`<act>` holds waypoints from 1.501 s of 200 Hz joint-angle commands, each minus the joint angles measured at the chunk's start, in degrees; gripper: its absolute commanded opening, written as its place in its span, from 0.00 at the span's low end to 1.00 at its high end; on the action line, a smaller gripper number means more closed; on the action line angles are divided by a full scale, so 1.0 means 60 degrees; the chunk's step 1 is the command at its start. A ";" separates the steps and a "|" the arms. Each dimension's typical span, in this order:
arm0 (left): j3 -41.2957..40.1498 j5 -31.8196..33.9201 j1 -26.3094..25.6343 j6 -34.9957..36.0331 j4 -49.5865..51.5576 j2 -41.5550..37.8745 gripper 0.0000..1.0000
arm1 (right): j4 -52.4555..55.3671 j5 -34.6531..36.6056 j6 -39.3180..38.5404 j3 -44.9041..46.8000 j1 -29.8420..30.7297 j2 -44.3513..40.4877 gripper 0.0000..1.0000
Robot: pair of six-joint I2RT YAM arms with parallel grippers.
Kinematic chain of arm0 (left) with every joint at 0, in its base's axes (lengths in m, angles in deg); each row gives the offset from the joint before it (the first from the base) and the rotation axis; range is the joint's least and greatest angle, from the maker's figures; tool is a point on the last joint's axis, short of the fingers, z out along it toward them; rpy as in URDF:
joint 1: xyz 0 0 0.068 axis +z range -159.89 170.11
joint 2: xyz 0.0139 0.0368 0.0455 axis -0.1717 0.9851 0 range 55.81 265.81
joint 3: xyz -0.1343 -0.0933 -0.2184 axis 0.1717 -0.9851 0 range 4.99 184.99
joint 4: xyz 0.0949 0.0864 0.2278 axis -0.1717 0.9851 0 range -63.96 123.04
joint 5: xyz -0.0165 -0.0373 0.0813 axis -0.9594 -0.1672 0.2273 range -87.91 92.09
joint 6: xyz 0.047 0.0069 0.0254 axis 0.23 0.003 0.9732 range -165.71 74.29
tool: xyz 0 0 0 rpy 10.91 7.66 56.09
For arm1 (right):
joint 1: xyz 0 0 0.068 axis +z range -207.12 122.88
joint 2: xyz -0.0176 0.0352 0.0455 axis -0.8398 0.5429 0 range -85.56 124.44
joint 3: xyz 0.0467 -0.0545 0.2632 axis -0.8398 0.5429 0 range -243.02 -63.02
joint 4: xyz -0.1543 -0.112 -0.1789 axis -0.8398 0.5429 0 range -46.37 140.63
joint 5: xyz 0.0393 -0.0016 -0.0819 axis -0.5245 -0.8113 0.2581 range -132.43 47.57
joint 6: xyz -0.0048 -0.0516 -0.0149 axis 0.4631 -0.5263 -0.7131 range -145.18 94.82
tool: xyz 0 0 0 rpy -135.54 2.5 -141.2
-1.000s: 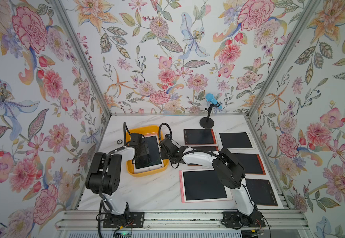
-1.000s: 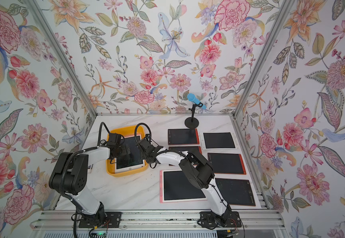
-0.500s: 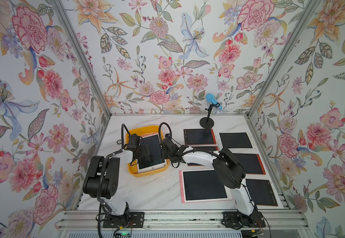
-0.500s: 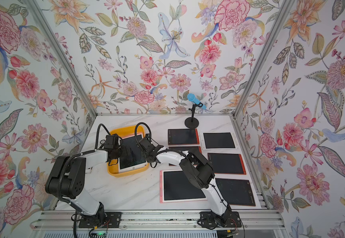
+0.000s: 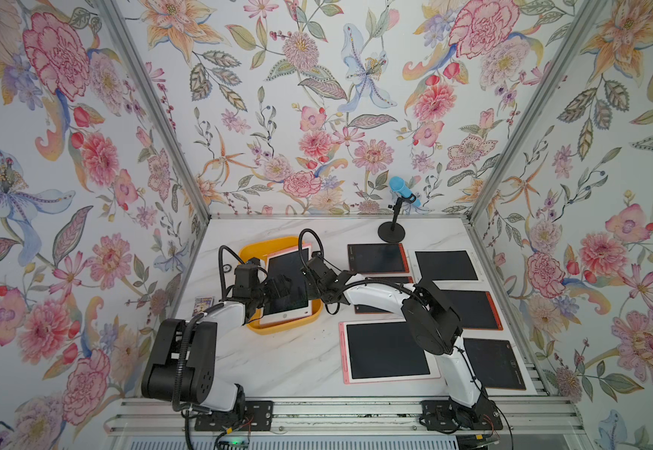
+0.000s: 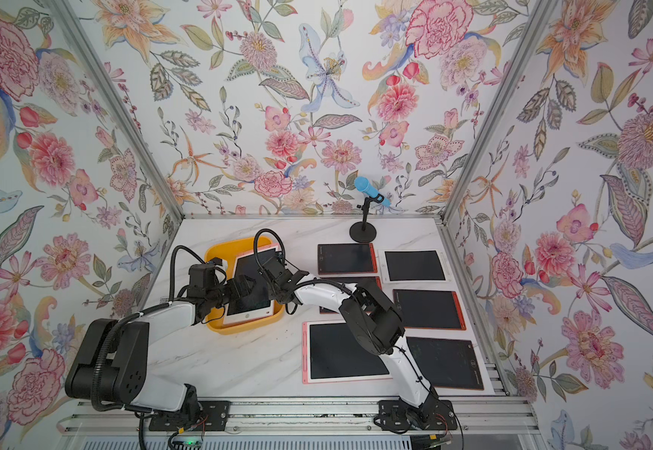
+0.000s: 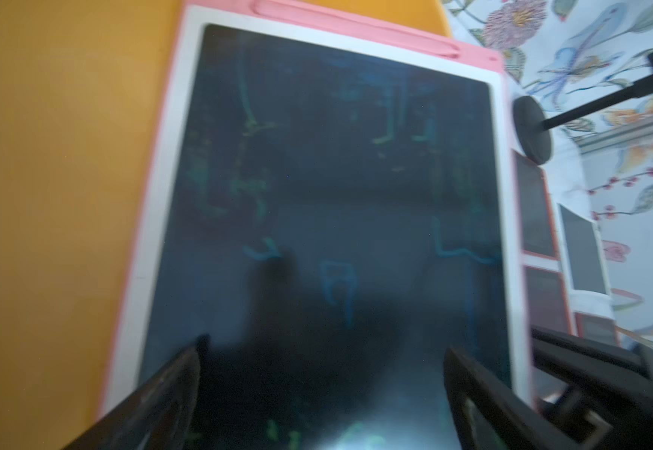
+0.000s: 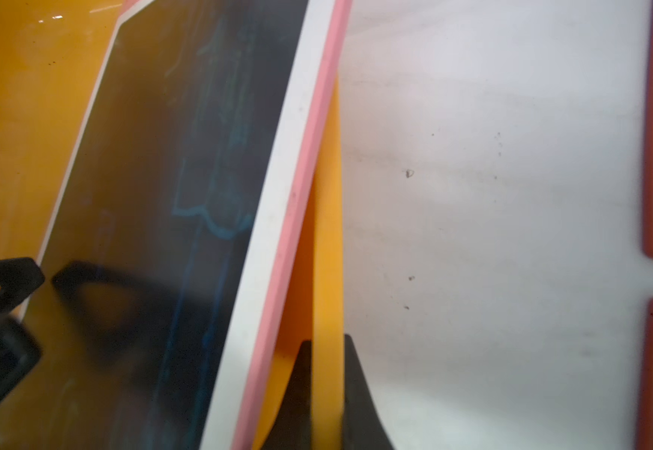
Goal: Take out the writing tablet from the storage box
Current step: Move the storage box to the center of the board.
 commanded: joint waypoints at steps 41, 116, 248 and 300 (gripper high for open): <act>-0.0348 -0.1263 -0.0032 -0.0789 -0.0964 -0.0028 0.99 | 0.1012 0.0015 0.0239 0.0235 -0.0133 0.0678 0.04; 0.0968 0.2979 -0.0120 0.0948 0.3002 -0.0446 0.99 | 0.1018 0.0437 0.0069 0.0249 -0.0229 0.0006 0.17; 0.1677 0.5315 0.0199 0.1277 0.3893 0.2196 0.99 | 0.1253 0.0586 0.0190 0.0512 -0.0188 -0.0104 0.07; 0.1728 0.4789 0.0157 0.1548 0.4120 0.2264 0.99 | 0.1253 0.0433 0.0106 0.0539 -0.0207 -0.0073 0.05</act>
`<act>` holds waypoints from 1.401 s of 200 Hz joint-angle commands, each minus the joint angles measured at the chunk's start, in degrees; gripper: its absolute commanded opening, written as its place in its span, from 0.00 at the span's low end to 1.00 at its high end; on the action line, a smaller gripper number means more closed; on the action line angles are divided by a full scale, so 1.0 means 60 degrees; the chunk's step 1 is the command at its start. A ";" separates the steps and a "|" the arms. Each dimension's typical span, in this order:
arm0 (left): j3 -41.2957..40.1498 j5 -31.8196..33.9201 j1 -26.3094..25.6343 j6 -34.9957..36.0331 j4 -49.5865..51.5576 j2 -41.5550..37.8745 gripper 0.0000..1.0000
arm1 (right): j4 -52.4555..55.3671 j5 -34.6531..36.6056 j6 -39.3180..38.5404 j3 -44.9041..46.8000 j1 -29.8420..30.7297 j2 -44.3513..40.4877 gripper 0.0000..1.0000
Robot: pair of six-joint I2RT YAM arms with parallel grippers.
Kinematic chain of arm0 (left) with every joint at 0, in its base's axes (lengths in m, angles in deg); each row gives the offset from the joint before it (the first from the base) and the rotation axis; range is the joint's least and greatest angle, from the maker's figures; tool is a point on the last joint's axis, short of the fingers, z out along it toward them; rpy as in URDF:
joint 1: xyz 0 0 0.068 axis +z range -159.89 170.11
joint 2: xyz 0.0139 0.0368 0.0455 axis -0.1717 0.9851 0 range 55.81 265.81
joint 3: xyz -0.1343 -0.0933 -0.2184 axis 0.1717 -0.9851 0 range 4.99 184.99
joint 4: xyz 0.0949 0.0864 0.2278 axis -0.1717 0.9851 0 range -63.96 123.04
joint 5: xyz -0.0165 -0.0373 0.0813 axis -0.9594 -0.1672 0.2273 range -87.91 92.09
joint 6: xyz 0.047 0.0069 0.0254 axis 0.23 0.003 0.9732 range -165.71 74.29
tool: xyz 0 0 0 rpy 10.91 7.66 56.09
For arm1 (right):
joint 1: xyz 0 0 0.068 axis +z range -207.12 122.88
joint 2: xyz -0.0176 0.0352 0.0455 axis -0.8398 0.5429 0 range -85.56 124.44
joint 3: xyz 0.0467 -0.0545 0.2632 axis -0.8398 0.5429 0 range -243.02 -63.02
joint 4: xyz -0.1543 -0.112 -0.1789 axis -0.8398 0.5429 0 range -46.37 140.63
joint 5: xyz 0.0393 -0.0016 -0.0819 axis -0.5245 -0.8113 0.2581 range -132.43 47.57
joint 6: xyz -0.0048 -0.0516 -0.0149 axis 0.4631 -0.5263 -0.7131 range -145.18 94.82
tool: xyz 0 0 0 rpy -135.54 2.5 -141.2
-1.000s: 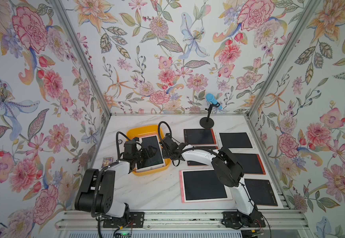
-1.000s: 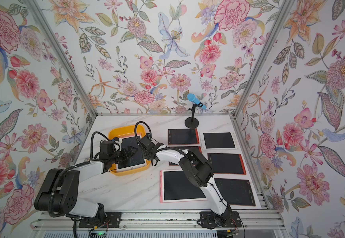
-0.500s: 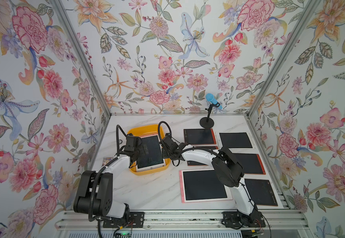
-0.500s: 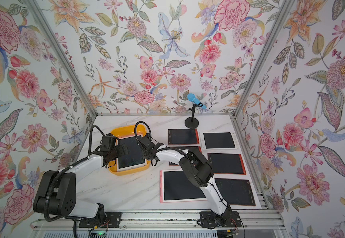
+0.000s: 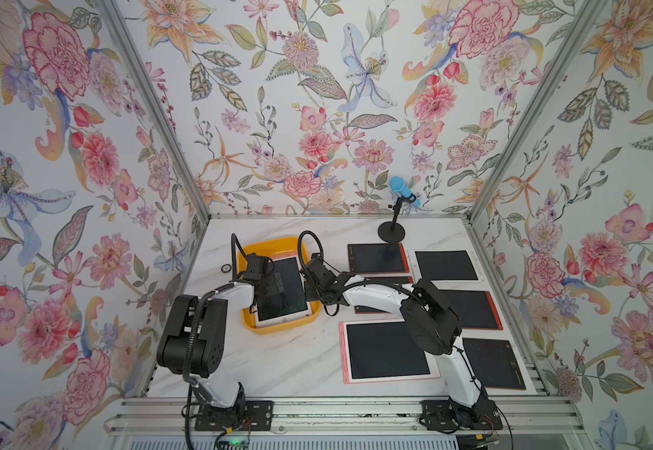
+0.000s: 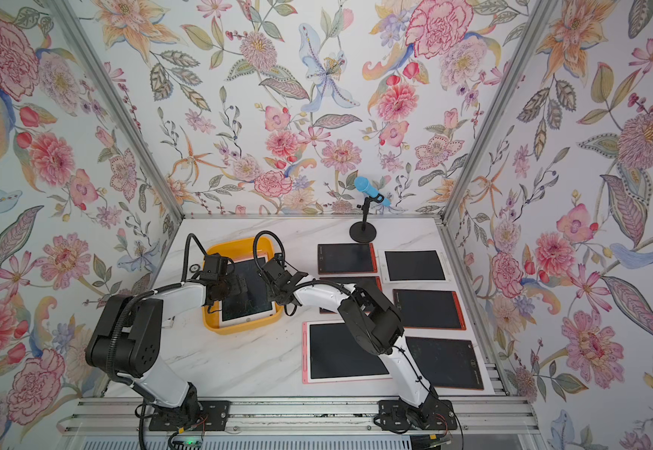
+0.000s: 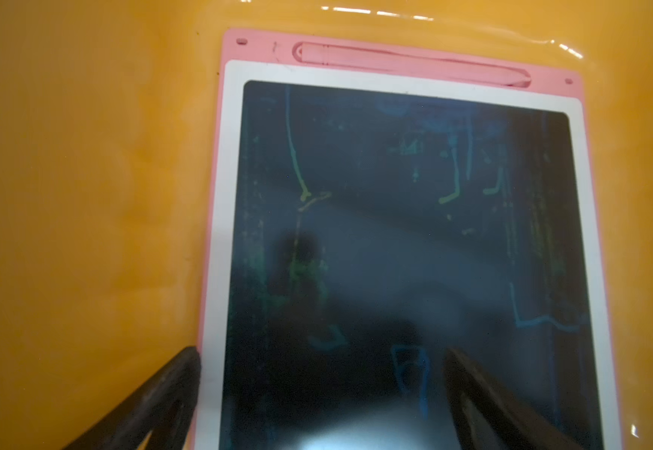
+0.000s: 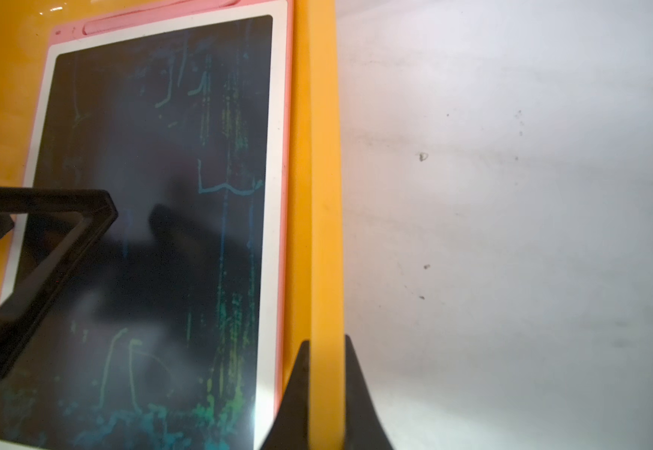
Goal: Take out the writing tablet from the storage box
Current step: Move the storage box to the center of the board.
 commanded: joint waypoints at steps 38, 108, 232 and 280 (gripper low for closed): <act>-0.1029 0.0626 -0.0658 -0.0186 0.1234 -0.0116 0.99 | 0.1283 0.0613 -0.0323 0.1241 -0.0429 -0.0471 0.04; -0.1574 0.1740 -0.0937 -0.0923 0.1736 -0.0746 0.99 | 0.1223 0.0828 -0.0385 0.2218 -0.0507 -0.1254 0.04; -0.1929 0.3652 -0.1094 -0.1851 0.3061 -0.1338 0.99 | 0.1023 0.0913 0.0072 0.2773 -0.0505 -0.1892 0.05; -0.1359 0.3510 -0.1225 -0.1667 0.3590 -0.0624 0.99 | 0.0902 0.0971 0.0173 0.2955 -0.0485 -0.2224 0.05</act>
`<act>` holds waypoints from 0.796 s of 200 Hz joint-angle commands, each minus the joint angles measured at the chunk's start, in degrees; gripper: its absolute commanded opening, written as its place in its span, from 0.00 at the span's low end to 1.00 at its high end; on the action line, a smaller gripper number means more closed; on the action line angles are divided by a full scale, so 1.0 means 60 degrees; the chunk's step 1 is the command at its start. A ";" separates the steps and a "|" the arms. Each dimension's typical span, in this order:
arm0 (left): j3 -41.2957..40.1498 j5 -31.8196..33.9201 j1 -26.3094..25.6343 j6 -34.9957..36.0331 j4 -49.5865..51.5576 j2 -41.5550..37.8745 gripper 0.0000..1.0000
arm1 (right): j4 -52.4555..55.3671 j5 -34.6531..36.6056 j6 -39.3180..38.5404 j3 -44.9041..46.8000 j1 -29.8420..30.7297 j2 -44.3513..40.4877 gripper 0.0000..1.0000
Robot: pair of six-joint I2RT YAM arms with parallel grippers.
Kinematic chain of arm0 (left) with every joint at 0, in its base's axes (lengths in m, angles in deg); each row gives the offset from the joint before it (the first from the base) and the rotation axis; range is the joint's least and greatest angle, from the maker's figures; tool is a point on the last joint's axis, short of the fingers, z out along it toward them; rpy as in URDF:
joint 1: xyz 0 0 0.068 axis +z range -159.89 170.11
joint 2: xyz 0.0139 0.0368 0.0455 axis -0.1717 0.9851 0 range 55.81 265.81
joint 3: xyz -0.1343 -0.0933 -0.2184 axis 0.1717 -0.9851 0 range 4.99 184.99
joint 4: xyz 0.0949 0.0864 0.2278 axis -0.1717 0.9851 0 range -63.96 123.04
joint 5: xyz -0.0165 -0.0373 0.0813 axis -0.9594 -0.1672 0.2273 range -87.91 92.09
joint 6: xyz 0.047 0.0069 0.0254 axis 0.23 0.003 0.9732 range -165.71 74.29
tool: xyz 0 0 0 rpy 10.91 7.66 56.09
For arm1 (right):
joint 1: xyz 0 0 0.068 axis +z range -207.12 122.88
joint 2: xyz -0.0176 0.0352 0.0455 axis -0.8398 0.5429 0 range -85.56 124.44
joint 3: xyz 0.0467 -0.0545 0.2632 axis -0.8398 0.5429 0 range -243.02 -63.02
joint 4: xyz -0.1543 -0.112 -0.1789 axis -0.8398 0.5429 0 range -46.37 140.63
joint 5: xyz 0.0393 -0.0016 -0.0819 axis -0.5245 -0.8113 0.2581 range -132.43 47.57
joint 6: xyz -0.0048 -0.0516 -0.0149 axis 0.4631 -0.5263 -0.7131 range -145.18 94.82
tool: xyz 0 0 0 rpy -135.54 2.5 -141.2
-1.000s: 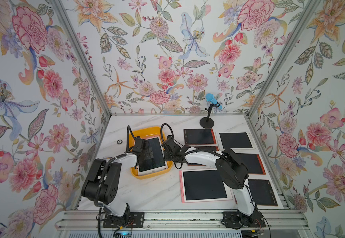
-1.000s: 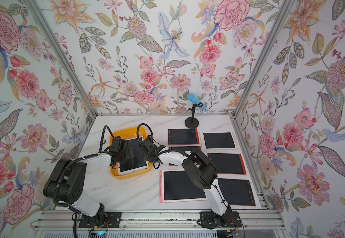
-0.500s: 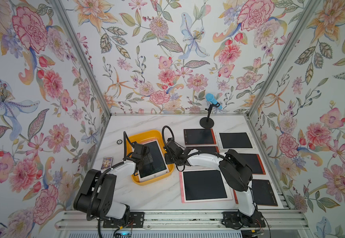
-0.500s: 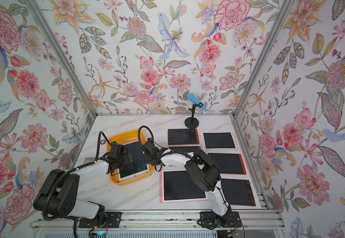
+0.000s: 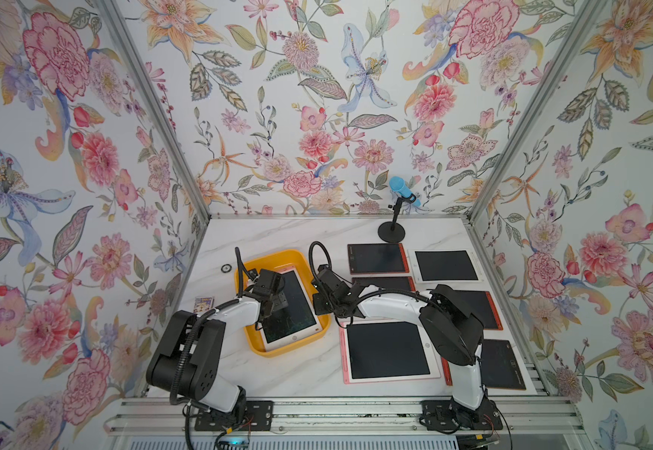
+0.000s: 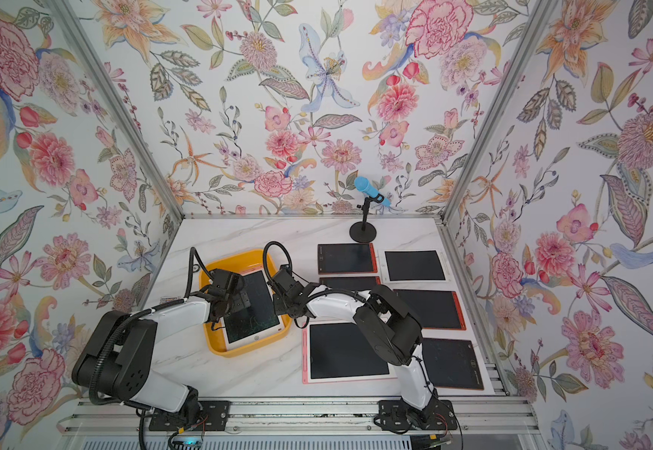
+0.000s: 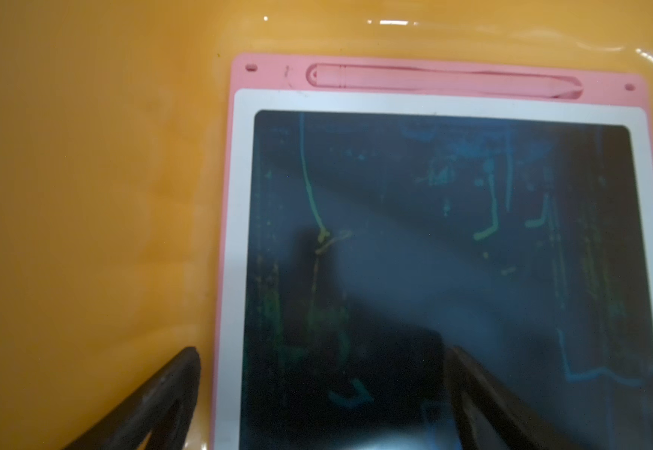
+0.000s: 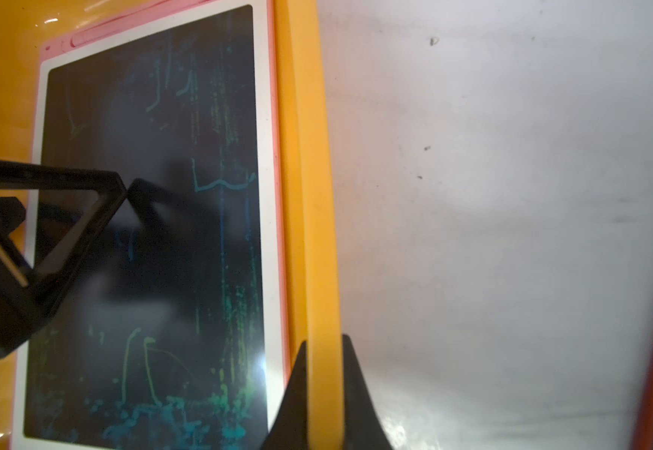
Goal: Take out the writing tablet from the storage box
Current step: Move the storage box to the center of the board.
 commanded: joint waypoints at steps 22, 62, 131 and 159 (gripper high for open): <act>-0.0262 0.1695 -0.0285 0.0451 0.2761 0.0313 0.99 | 0.1595 0.1899 0.0217 0.0327 -0.0607 -0.0450 0.05; -0.0640 0.0972 -0.0510 0.0149 0.2587 -0.0861 0.99 | 0.1552 0.1895 0.0136 0.0384 -0.0672 -0.0573 0.05; -0.1572 0.0252 -0.0656 -0.0920 0.1495 -0.0862 0.99 | 0.1172 0.1794 0.0114 0.1129 -0.0950 -0.1056 0.04; -0.1746 0.0269 -0.0727 -0.1190 0.1566 -0.1060 0.99 | 0.1023 0.1748 0.0121 0.1336 -0.1020 -0.1204 0.04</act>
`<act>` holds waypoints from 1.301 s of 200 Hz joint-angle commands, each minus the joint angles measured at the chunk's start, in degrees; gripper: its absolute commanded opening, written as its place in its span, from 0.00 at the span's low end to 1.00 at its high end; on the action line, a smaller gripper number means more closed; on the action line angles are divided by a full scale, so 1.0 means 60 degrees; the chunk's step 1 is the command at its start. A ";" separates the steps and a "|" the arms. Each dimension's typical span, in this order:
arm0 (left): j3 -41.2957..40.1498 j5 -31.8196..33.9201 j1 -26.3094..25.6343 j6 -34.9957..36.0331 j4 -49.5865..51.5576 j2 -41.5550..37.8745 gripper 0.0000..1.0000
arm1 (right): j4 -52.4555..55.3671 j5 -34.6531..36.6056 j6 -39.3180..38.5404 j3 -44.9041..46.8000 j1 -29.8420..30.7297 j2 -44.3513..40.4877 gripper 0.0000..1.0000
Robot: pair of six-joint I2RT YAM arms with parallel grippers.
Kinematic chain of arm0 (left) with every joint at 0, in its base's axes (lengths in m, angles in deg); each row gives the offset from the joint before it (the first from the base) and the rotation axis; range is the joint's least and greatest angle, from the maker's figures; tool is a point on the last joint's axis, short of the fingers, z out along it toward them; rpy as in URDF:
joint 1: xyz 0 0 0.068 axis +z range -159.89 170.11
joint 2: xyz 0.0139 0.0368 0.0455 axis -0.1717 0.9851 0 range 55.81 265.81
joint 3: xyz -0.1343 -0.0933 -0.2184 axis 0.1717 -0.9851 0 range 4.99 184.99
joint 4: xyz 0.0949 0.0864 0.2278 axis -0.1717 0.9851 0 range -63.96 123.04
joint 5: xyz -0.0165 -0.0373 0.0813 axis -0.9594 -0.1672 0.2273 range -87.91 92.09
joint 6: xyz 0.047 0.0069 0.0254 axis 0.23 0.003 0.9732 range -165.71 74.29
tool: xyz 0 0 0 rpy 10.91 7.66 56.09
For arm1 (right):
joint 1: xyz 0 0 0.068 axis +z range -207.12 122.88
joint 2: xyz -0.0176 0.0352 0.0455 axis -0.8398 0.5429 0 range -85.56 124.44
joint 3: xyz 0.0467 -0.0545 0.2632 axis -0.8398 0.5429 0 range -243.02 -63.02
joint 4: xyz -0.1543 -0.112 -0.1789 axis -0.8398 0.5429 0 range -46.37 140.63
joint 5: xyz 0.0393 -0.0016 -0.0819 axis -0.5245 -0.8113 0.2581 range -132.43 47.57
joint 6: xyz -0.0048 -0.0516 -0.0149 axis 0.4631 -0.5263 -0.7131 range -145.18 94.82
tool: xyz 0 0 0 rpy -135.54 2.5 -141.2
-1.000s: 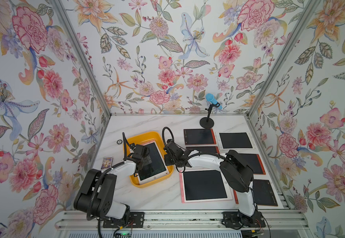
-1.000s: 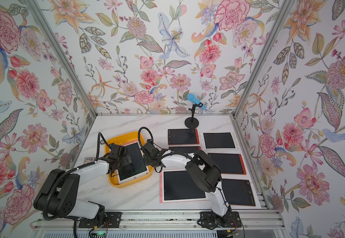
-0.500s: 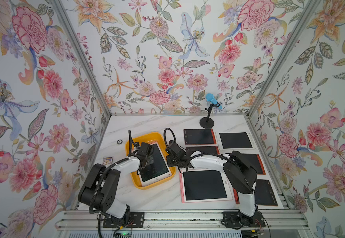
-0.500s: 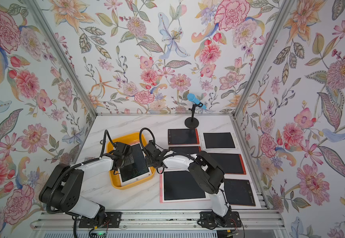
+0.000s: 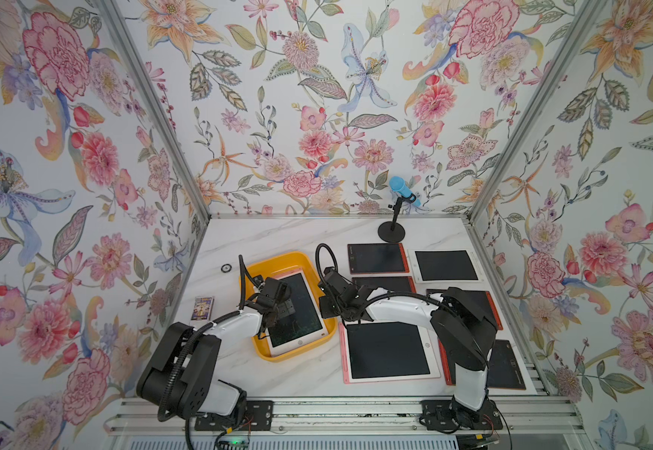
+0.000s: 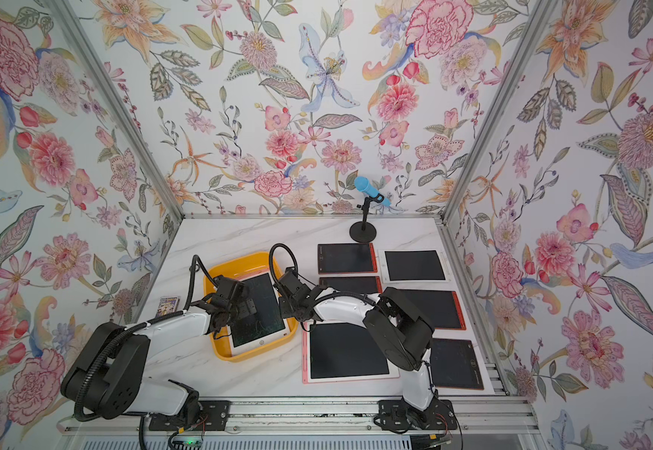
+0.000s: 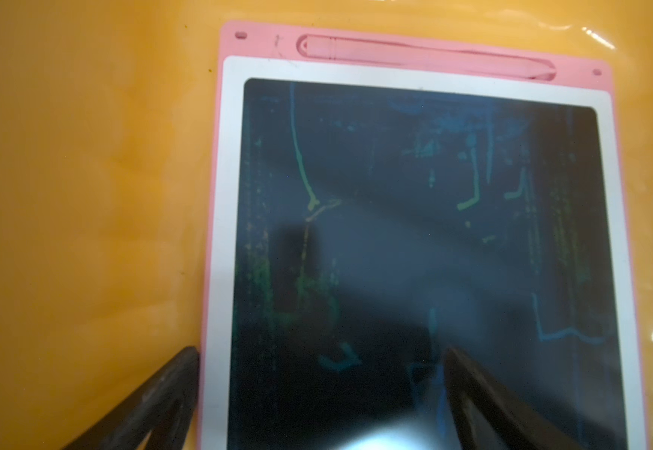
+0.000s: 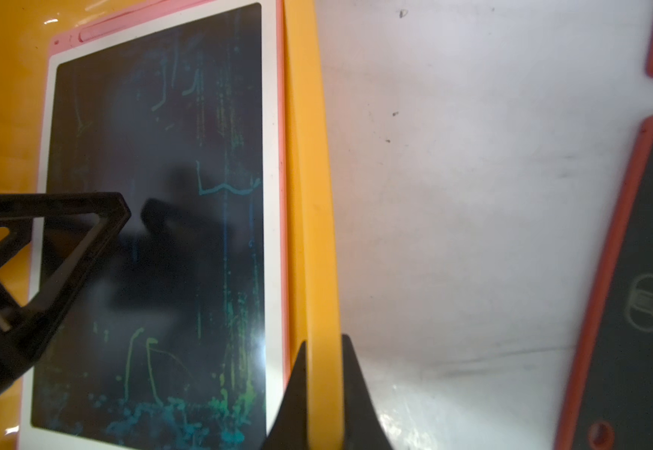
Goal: Take out the writing tablet from the storage box
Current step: Move the storage box to the center of the board.
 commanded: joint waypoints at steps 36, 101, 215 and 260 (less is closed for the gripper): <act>-0.0653 0.1130 -0.0484 -0.0574 0.2307 0.0105 0.99 | 0.0885 0.1613 0.0183 0.0544 -0.0954 -0.0433 0.04; 0.0406 0.2384 -0.1373 -0.0511 0.3746 0.1589 0.99 | 0.0844 0.1572 0.0183 0.0518 -0.0873 -0.0198 0.04; -0.1478 0.0511 -0.1481 -0.1284 0.0694 0.1939 0.99 | 0.0784 0.1554 0.0106 0.0595 -0.0926 -0.0344 0.04; -0.2177 -0.0094 -0.1479 -0.1396 -0.0658 0.2188 0.99 | 0.0788 0.1494 0.0018 0.0466 -0.0924 -0.0221 0.04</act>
